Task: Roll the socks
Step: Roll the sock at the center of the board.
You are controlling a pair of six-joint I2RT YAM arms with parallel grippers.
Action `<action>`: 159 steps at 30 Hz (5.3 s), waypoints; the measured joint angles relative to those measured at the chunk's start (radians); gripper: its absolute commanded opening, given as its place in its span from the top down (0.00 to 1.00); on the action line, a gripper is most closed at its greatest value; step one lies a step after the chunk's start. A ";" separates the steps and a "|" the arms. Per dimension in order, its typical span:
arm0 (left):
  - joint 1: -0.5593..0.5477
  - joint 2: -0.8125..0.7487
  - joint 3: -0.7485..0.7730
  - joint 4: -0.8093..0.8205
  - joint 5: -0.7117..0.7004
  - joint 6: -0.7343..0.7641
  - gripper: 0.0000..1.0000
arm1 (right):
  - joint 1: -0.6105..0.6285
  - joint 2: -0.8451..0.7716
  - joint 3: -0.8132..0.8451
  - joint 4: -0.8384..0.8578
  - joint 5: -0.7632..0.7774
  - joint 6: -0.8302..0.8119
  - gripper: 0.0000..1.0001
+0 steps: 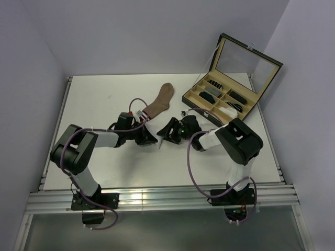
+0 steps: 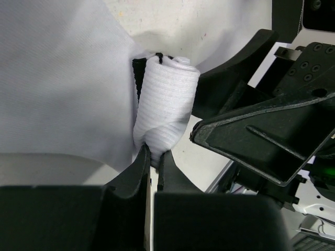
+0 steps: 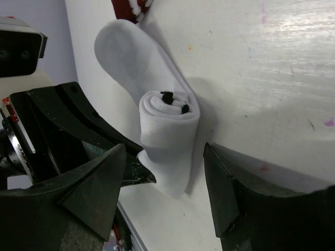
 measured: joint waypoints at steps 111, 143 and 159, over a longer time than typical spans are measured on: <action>-0.723 0.187 0.222 -0.093 -1.499 0.797 0.38 | 0.001 0.029 0.193 -0.378 -0.096 -0.025 1.00; -0.721 0.209 0.273 -0.208 -1.523 0.755 0.53 | -0.016 0.032 0.196 -0.383 -0.124 -0.034 1.00; -0.686 0.176 0.314 -0.332 -1.374 0.710 1.00 | -0.038 0.027 0.210 -0.438 -0.145 -0.101 0.84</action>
